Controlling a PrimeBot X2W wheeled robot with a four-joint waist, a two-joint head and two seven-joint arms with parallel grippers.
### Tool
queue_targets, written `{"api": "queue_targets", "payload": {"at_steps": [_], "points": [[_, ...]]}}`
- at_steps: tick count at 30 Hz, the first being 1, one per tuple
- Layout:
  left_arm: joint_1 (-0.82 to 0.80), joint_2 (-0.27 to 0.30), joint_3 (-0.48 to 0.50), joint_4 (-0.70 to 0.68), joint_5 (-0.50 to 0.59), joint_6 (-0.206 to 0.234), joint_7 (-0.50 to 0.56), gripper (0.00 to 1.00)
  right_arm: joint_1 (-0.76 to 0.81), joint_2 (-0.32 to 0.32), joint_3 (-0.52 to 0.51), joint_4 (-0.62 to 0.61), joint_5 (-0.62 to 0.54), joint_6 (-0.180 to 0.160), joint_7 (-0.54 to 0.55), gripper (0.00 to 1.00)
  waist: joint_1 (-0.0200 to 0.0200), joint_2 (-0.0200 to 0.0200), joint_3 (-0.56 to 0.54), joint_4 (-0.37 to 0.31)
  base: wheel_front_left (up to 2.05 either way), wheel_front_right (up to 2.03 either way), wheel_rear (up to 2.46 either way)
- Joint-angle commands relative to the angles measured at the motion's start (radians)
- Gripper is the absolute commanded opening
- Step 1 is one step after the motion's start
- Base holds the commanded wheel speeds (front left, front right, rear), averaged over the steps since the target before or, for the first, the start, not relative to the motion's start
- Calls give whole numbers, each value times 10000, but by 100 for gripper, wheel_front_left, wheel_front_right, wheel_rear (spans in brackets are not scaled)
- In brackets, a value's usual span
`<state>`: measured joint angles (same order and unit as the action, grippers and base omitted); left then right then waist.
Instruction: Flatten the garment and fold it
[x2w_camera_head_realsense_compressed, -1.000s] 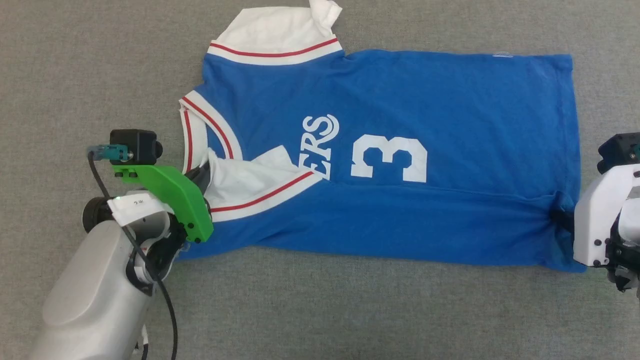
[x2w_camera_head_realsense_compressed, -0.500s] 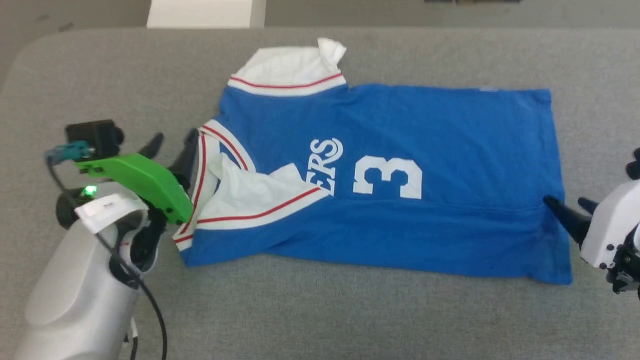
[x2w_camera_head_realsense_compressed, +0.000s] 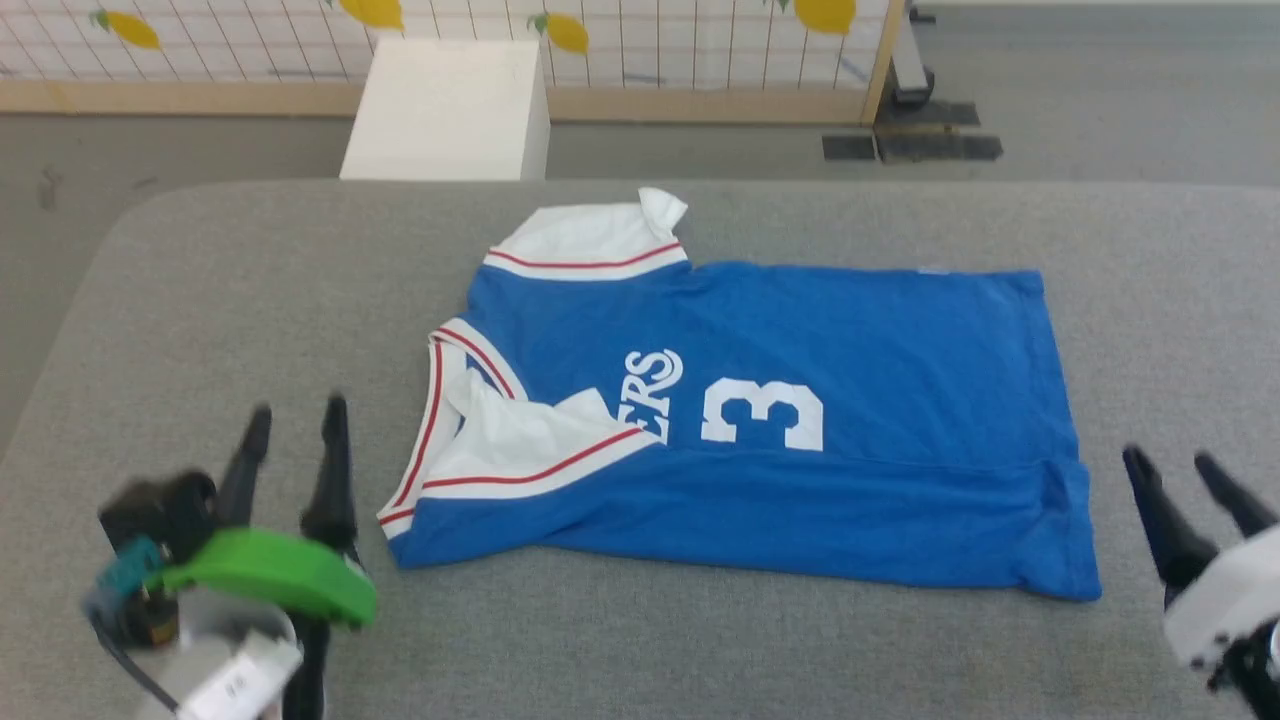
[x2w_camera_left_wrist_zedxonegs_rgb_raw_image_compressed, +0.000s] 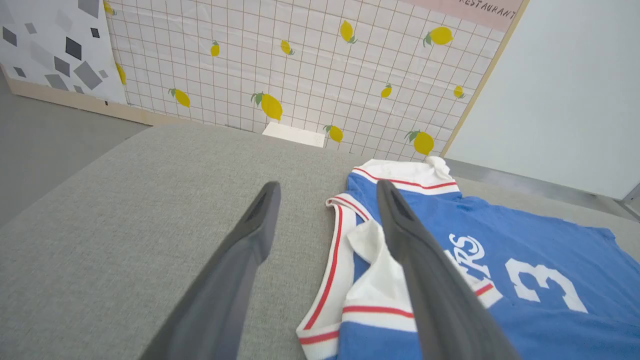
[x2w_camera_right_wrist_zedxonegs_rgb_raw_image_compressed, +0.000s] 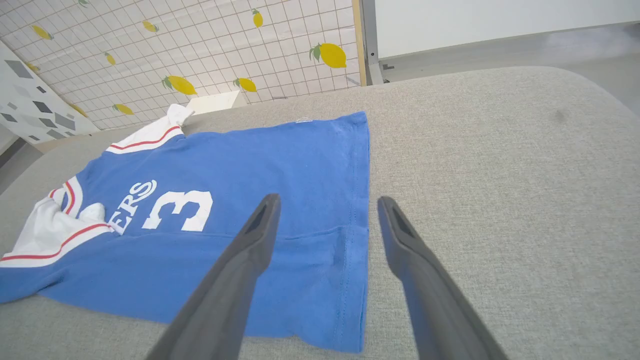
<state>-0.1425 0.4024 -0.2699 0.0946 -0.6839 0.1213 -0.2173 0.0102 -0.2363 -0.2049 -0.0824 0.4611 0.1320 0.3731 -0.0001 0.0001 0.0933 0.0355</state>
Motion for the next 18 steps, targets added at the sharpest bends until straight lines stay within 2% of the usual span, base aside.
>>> {"api": "queue_targets", "payload": {"at_steps": [1,8,11,13,18], "points": [[379,-108,3,17,108,62,-127,100,322,74,-12,123,-93,-13,-298,100,1,-1,-311,88,0,0,0],[1343,-457,35,187,187,122,-347,100,1180,323,-101,588,-149,-13,-822,100,1,-1,-487,109,0,0,0],[1410,-451,-113,315,263,236,-133,100,1176,332,-86,649,-127,-13,-848,100,1,-1,-397,88,0,0,0],[1264,-451,-252,376,249,344,323,100,1118,315,-82,662,-106,-13,-849,100,1,-1,-293,96,0,0,0],[393,-206,-819,659,38,651,2880,100,944,232,-97,692,-71,-13,-736,100,1,-1,-39,154,0,0,0]]}}
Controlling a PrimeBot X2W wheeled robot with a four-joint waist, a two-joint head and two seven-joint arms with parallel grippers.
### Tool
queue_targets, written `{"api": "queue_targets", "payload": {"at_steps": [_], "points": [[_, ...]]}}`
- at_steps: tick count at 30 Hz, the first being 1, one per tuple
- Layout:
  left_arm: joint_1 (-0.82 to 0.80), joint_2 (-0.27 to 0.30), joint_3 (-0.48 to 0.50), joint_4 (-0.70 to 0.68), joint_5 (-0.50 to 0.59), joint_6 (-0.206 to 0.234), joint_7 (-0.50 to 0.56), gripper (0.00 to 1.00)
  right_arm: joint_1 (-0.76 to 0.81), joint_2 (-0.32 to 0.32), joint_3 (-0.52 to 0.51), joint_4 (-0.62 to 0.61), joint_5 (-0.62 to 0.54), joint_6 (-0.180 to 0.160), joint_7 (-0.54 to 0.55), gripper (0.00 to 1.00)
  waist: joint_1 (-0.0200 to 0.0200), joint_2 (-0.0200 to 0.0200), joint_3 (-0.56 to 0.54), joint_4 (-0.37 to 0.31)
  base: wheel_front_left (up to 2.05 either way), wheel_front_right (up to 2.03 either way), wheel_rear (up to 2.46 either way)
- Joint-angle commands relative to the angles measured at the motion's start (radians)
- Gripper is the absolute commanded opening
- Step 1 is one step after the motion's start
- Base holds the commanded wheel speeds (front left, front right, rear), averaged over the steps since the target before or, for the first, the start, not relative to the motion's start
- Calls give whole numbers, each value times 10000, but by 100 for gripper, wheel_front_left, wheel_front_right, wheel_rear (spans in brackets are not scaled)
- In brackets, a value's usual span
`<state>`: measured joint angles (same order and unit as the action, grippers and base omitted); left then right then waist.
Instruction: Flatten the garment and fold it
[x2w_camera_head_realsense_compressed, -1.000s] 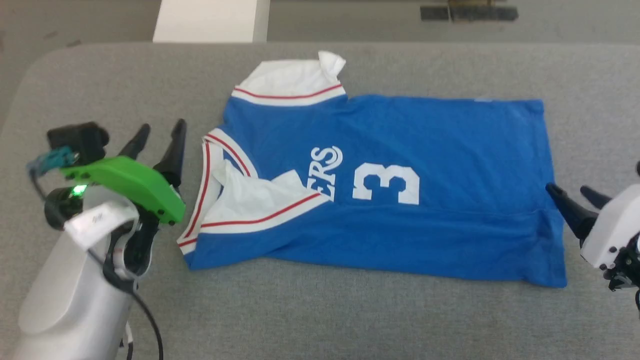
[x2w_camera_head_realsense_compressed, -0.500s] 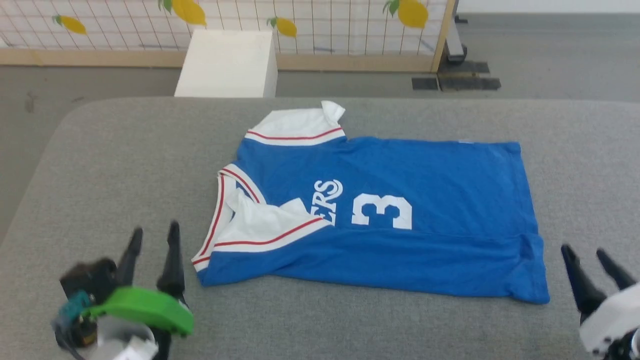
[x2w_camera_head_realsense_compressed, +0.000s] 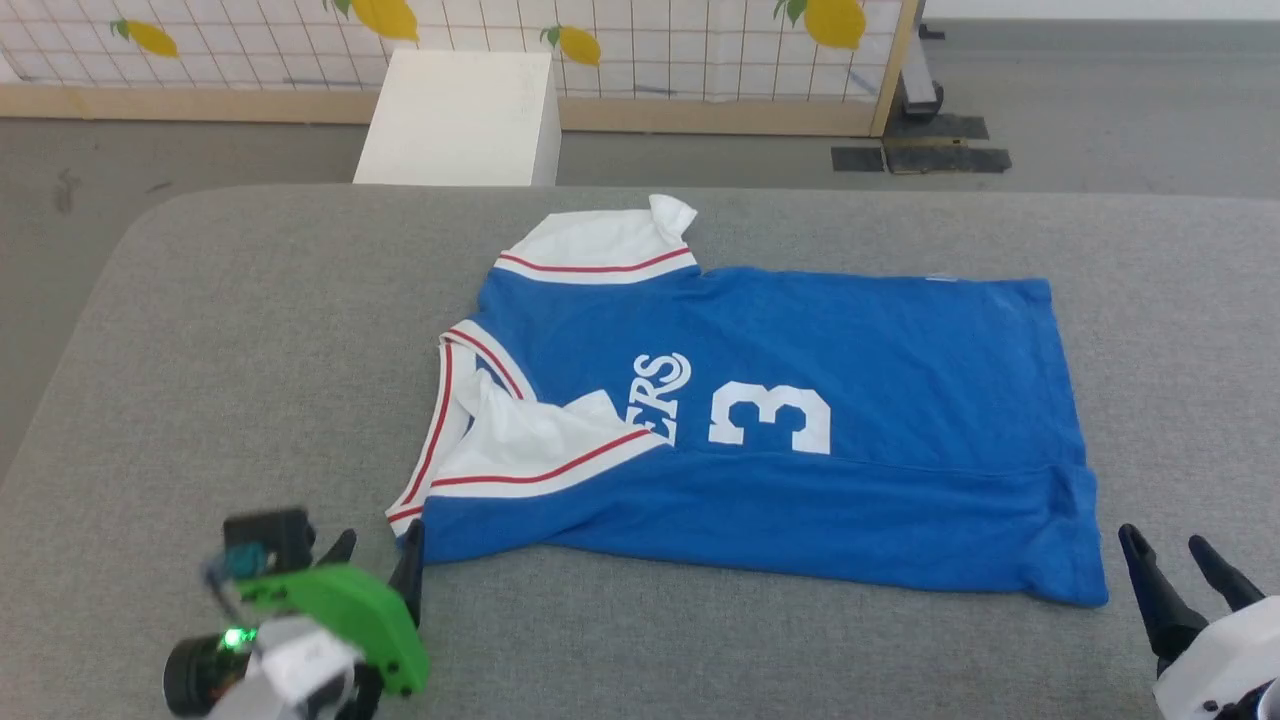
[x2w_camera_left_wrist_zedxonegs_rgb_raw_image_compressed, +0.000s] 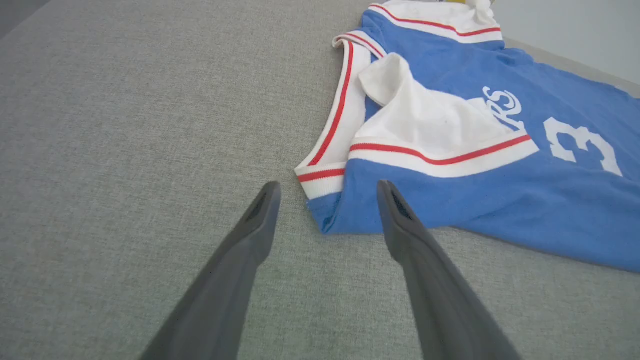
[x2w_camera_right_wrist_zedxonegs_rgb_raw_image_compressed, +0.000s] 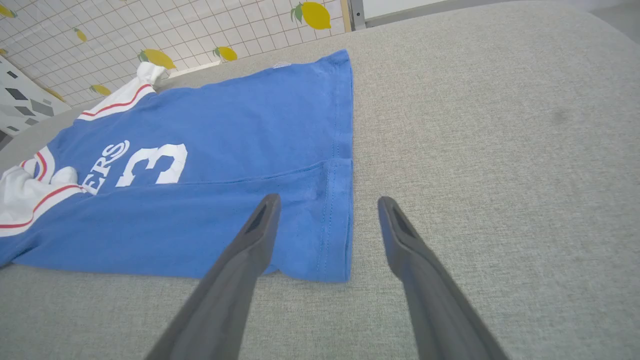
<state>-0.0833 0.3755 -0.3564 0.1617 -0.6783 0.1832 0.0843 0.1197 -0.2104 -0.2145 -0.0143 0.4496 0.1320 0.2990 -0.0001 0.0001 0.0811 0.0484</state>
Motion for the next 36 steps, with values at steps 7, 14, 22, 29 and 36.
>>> {"api": "queue_targets", "payload": {"at_steps": [7,14,22,29,36], "points": [[-1930,768,-1002,280,141,559,4117,100,-486,-77,67,-24,123,-13,196,100,1,-1,583,-76,0,0,0],[-2652,921,-1670,544,249,665,6070,100,-666,-117,-5,-72,149,-13,216,100,1,-1,1055,-270,0,0,0],[-2417,727,-1604,1239,-212,634,6239,0,-841,-198,130,-105,148,-13,375,100,1,-1,1331,-395,0,0,0],[-2104,619,-1123,798,-548,691,5477,0,-968,-450,389,-179,-365,-13,1641,100,1,-1,1278,-400,0,0,0],[-1500,661,-501,-213,-831,1049,4774,0,-1810,-495,736,-345,-1693,-13,4956,100,1,-1,1359,-474,0,0,0]]}}
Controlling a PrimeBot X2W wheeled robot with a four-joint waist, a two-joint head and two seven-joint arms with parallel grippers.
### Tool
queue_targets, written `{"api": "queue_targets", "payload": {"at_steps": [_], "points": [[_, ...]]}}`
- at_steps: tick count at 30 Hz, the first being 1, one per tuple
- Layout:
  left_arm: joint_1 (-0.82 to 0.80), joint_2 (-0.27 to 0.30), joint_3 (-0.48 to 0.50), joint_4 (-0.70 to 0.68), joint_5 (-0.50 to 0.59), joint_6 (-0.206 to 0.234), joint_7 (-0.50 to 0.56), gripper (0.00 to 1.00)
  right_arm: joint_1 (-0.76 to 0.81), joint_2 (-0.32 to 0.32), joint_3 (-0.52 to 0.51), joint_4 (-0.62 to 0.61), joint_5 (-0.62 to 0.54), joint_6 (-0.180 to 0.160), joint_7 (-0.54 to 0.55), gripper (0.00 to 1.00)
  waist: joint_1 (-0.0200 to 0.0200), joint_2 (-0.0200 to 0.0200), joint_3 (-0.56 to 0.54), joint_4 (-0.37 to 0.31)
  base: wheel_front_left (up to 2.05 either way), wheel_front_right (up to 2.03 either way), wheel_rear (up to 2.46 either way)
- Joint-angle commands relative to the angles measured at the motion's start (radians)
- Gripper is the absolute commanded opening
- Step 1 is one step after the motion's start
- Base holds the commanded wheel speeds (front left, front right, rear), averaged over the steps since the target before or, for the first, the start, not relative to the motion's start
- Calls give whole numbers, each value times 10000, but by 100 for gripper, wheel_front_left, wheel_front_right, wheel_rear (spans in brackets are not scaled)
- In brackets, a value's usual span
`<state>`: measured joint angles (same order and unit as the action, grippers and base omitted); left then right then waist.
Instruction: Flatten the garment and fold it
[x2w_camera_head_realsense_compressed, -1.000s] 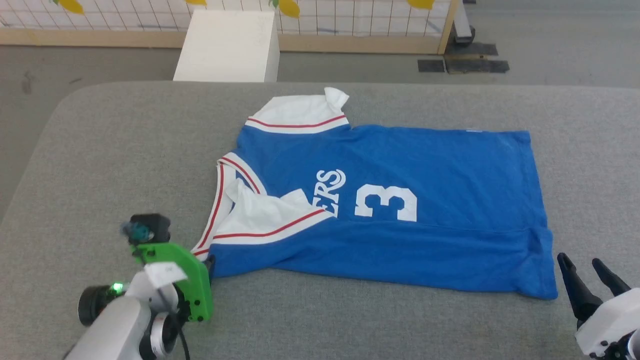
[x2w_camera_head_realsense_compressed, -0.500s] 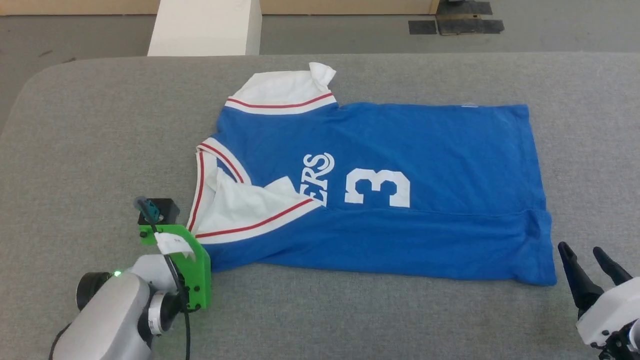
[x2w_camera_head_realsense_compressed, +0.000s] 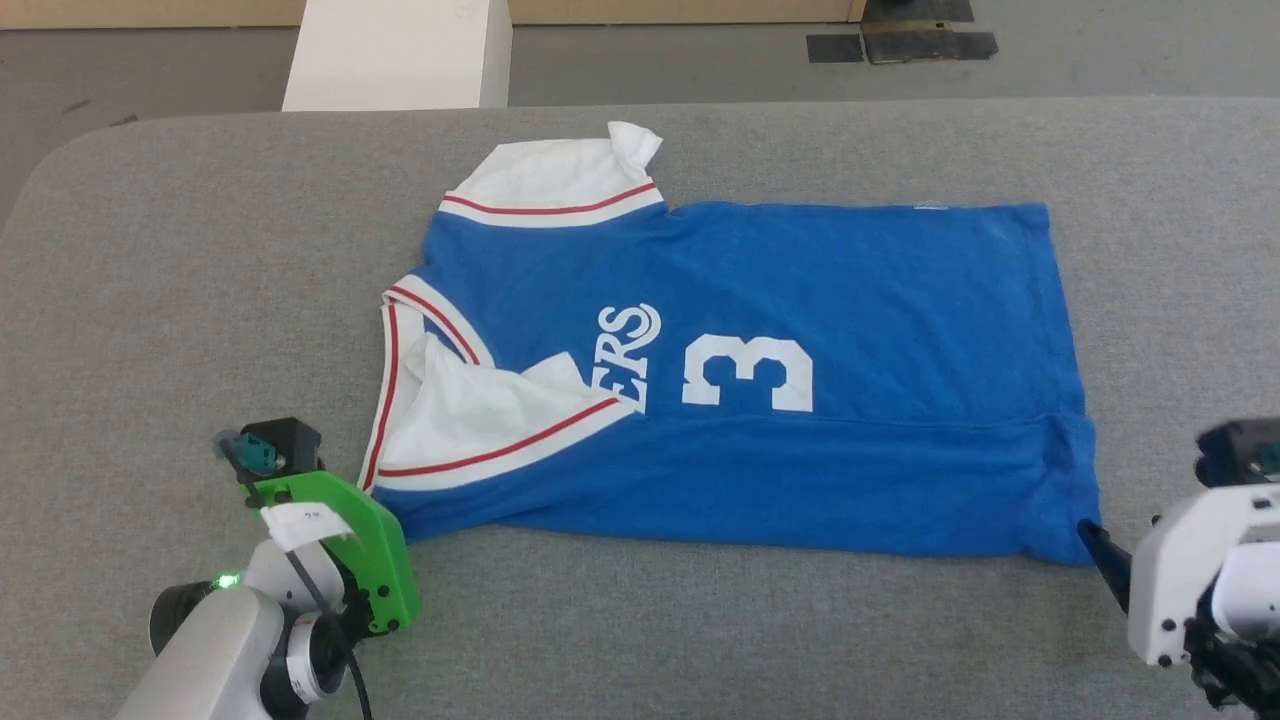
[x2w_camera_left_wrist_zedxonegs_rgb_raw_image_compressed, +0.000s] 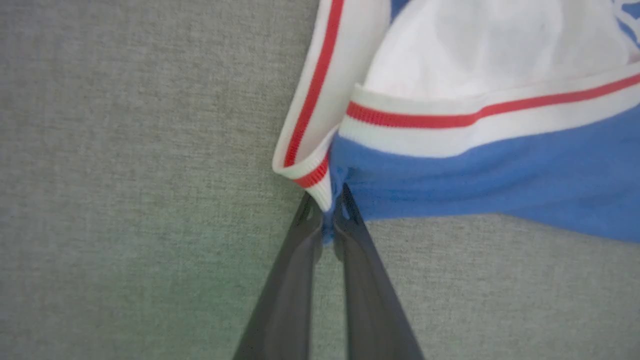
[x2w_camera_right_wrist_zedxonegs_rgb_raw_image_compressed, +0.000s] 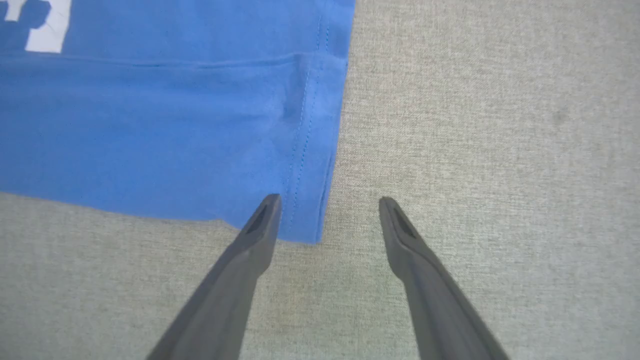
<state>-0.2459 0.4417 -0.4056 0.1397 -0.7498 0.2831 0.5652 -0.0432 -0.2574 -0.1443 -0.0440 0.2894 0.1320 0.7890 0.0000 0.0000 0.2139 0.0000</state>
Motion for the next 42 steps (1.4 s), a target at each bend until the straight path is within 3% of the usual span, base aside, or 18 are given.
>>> {"api": "queue_targets", "payload": {"at_steps": [1,8,16,17,18,19,30,42], "points": [[184,-13,45,-144,-148,88,-93,0,-309,-50,128,-59,-272,-13,397,100,0,0,72,35,0,0,0],[255,20,71,-805,-108,244,-147,0,-936,-145,821,294,-912,-13,2252,100,0,0,491,363,0,0,0],[275,-130,127,-815,-188,195,-474,0,-1192,-456,1738,989,-937,-13,2703,100,0,0,727,485,0,0,0],[281,-156,136,-802,-212,180,-510,0,-1201,-468,1757,1041,-866,-13,2739,73,0,0,729,492,0,0,0],[281,-170,135,-782,-222,166,-534,0,-1212,-473,1750,1051,-804,-13,2718,33,0,0,726,498,0,0,0],[278,-183,142,-751,-230,147,-579,0,-1233,-501,1760,1042,-751,-13,2659,0,0,0,713,494,0,0,0],[754,-232,807,-924,-762,154,-1157,0,-1068,-652,902,579,50,-13,2062,0,0,0,-95,406,0,0,0],[2752,505,1426,-2717,-1240,978,-593,0,176,-908,-65,-185,486,-13,2524,0,0,0,-734,438,0,0,0]]}}
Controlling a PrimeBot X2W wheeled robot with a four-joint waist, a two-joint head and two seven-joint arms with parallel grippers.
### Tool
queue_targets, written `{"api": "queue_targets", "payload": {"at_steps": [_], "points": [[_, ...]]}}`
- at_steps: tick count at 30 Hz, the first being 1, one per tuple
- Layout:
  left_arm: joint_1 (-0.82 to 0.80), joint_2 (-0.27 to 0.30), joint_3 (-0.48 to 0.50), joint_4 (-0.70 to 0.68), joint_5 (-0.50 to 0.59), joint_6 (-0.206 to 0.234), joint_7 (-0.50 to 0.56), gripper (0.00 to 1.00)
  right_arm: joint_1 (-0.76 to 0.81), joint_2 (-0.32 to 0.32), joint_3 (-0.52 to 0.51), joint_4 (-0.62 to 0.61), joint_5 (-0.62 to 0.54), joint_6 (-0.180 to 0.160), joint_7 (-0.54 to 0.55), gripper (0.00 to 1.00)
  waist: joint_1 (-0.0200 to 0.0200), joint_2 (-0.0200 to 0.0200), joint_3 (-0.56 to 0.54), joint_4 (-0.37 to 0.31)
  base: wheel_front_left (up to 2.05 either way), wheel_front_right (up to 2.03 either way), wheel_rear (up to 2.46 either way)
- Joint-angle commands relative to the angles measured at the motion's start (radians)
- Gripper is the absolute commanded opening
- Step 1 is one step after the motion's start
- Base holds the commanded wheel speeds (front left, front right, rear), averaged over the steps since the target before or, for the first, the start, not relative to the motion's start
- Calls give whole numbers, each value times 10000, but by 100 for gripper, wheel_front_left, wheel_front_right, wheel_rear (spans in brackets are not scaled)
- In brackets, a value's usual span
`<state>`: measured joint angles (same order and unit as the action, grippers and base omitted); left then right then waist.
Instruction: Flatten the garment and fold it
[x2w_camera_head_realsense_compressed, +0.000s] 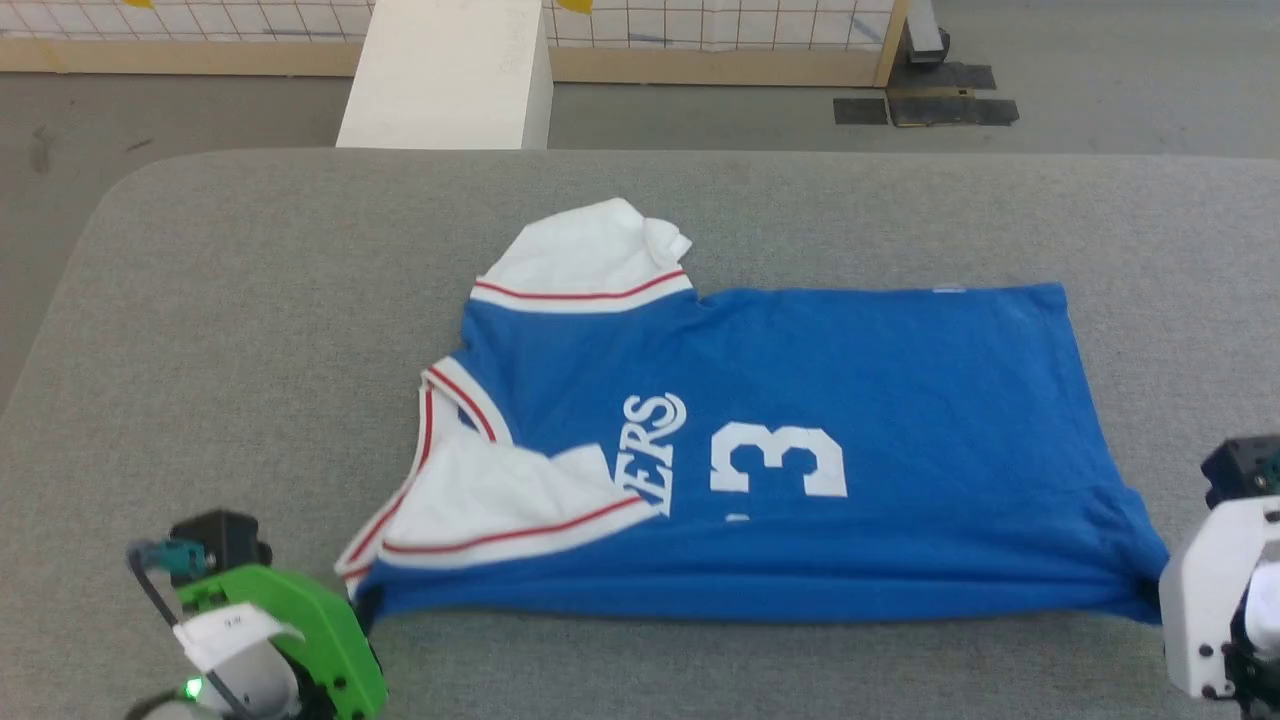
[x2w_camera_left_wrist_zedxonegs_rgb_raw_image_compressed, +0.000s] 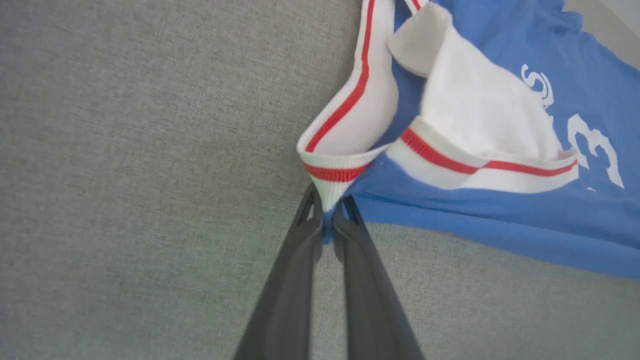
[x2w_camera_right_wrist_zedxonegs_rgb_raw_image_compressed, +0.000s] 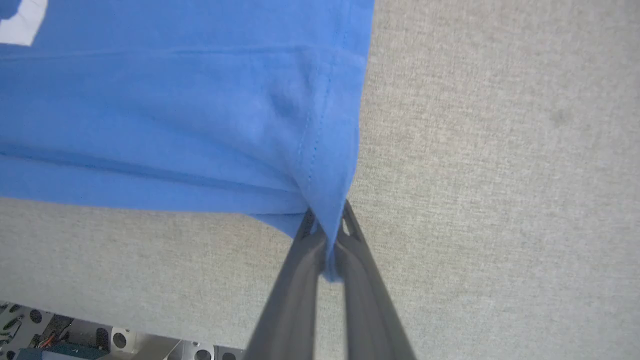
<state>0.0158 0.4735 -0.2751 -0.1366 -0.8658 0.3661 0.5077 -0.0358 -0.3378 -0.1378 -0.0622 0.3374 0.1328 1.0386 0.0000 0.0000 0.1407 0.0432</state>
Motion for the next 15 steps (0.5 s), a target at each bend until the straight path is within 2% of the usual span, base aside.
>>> {"api": "queue_targets", "payload": {"at_steps": [1,5,13,14,15], "points": [[342,150,116,-50,-188,187,51,0,242,-78,-189,15,5,-21,68,0,0,0,13,10,0,0,0],[822,71,13,-57,-319,290,161,0,656,49,-247,176,-42,-21,170,0,0,0,103,26,0,0,0],[610,-258,-288,1073,-682,50,525,0,772,394,-14,1037,-218,-21,-156,0,0,0,232,-11,0,0,0],[548,-293,-297,1175,-722,-9,532,35,723,413,22,1161,-238,-21,-242,0,0,0,241,-27,0,0,0],[503,-310,-317,1256,-763,-69,566,100,687,408,52,1257,-262,-21,-293,0,0,0,238,-34,0,0,0]]}}
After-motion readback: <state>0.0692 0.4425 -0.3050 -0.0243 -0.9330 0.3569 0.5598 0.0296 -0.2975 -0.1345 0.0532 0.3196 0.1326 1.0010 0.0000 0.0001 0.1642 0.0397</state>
